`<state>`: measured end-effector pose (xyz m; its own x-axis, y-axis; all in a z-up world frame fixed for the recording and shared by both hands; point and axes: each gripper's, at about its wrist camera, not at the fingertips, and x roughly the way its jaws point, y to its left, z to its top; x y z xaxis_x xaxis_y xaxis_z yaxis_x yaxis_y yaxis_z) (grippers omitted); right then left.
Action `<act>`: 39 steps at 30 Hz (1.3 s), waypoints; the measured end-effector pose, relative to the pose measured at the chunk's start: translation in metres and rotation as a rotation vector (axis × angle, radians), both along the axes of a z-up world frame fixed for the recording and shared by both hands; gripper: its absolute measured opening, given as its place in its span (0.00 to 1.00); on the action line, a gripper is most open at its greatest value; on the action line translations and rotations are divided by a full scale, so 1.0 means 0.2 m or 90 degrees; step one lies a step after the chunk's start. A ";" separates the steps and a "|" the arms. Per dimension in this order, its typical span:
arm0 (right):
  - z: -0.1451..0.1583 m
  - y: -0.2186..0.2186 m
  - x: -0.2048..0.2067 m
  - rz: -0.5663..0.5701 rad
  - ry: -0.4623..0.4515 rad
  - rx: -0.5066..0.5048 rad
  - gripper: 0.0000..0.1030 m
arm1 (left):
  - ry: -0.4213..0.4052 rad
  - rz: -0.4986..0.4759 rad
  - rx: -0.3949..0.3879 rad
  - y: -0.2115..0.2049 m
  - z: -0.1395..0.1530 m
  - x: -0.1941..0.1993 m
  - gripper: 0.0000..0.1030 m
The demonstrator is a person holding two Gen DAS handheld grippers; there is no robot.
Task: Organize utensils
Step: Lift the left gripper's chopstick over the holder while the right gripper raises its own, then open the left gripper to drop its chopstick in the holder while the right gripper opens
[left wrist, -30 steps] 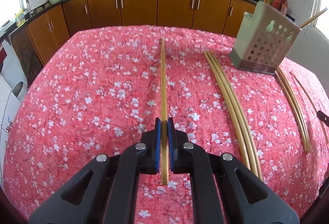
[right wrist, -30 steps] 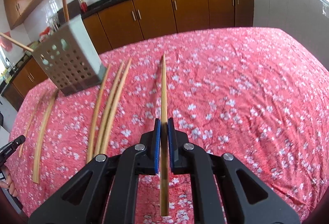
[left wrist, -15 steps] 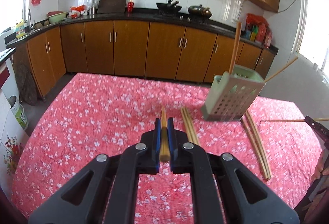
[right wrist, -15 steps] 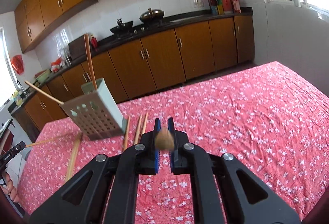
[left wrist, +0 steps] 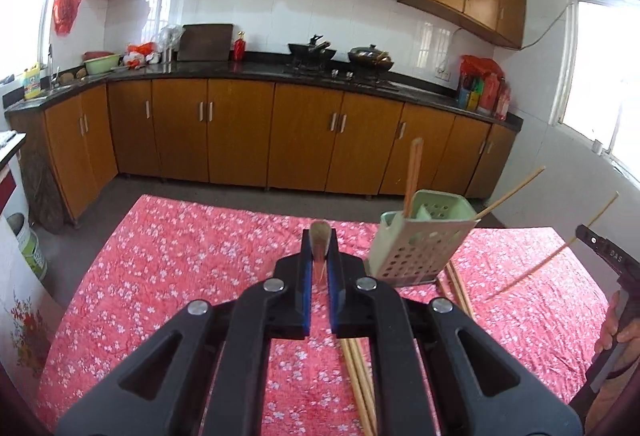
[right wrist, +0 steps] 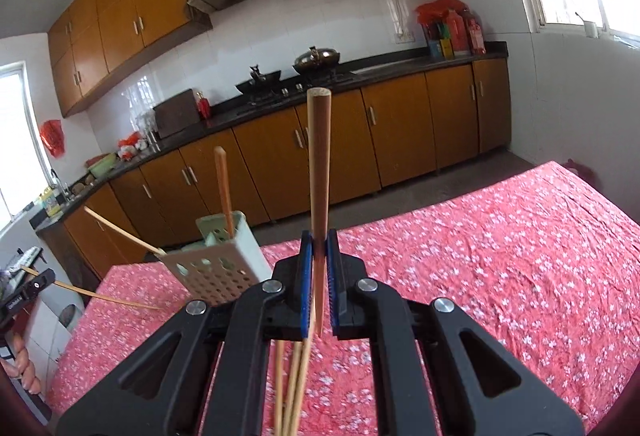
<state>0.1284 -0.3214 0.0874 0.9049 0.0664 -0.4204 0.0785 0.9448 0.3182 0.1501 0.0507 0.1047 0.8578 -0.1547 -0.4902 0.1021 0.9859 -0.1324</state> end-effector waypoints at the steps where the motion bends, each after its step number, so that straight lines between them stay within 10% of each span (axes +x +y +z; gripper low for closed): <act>1: 0.03 0.01 -0.01 0.006 -0.009 0.005 0.08 | -0.007 -0.011 -0.003 -0.01 0.03 -0.01 0.07; 19: 0.41 0.24 0.12 0.078 -0.149 0.012 0.07 | -0.149 -0.081 -0.059 -0.33 0.50 -0.01 0.07; 39: 0.20 0.36 0.34 0.080 -0.058 -0.018 0.09 | -0.084 -0.050 -0.057 -0.42 0.24 0.35 0.13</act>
